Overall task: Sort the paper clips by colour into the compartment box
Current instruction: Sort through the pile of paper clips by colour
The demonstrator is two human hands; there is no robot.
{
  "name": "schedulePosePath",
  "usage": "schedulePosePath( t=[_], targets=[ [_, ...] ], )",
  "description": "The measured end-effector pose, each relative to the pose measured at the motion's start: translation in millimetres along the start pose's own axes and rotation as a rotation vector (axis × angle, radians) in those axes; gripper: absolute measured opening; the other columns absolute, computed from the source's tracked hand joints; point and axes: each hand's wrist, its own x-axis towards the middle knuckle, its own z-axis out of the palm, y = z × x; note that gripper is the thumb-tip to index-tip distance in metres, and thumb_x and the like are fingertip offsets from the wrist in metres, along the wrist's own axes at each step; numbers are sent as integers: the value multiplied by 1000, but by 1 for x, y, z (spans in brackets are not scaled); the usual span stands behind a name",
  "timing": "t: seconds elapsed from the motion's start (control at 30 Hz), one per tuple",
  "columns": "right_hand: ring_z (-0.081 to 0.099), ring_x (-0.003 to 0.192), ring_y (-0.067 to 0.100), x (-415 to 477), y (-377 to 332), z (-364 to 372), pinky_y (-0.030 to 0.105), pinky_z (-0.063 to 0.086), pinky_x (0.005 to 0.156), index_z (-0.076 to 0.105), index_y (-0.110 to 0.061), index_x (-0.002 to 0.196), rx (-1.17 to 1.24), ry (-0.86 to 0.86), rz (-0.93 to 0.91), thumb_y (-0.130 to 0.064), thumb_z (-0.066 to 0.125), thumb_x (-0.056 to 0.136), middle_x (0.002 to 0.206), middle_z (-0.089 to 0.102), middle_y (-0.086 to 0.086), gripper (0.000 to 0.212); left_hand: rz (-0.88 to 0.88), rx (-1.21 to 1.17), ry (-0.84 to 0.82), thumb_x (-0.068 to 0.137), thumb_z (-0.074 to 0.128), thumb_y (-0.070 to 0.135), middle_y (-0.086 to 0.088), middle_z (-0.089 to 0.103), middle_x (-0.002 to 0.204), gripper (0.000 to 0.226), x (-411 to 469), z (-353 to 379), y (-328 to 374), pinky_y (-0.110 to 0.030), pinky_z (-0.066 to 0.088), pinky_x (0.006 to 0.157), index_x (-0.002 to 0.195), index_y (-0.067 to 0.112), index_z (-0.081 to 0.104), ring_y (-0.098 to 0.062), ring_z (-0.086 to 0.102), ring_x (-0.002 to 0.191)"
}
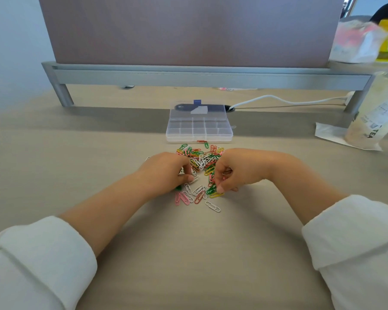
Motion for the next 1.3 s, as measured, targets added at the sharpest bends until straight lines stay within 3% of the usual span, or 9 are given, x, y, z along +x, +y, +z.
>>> schedulePosePath(
  t=[0.37,0.43,0.53,0.73,0.83,0.93,1.1,1.17,1.3],
  targets=[
    [41,69,13,7,-2,4,23,33,59,41,-21,79,-22,87,29,-19,36,97,73,45,-7,19,13,-140,-106,98,36,26,9,42,70,24,-3,-8,-5,-29,27,59,75,23,33,-13,42,66],
    [43,70,12,10,-1,6,24,35,60,44,-21,90,25,107,36,-18,34,98,75,45,-9,13,7,-216,-82,98,35,23,6,48,70,27,-3,-10,-7,-24,33,56,72,26,30,-11,44,65],
    [43,64,6,16,-3,8,21,37,59,48,-23,100,144,197,31,-13,33,97,71,45,-9,19,10,-297,-14,98,37,17,8,55,70,16,-2,-10,-10,-20,36,57,82,21,37,-4,48,65],
    [38,63,4,29,-12,14,26,28,61,38,-24,67,148,297,-41,-23,33,100,68,40,-11,33,-11,-342,50,97,33,8,12,53,70,27,2,-9,-20,-8,35,56,109,23,52,-2,45,62],
    [37,58,8,33,-9,19,28,30,56,36,-21,60,89,441,-4,-42,44,94,61,40,-7,40,-61,-333,47,97,33,9,4,54,75,24,4,-7,-23,-12,34,58,93,20,54,-12,47,68],
    [46,72,12,35,-5,25,29,38,64,48,-25,71,18,523,63,-51,62,80,68,47,-12,31,-75,-292,74,99,32,21,-1,53,75,26,5,-8,-21,-27,32,60,79,15,48,-16,46,70],
    [46,84,10,35,-2,25,27,40,74,63,-25,92,-24,492,94,-42,66,80,84,49,-11,22,-32,-34,104,99,27,36,4,40,56,45,5,-6,-19,-31,27,60,58,19,33,-16,39,56],
    [45,83,10,33,0,23,26,39,73,64,-24,92,-38,504,92,-36,64,83,79,46,-13,16,-5,-13,87,99,28,35,6,42,59,41,5,-4,-18,-31,31,62,63,19,39,-21,44,64],
    [45,82,10,30,3,22,25,37,72,67,-23,93,-24,521,99,-31,61,85,81,47,-10,13,78,12,149,95,43,32,8,56,73,22,3,-4,-14,-26,36,66,107,23,60,-18,52,76]
  ],
)
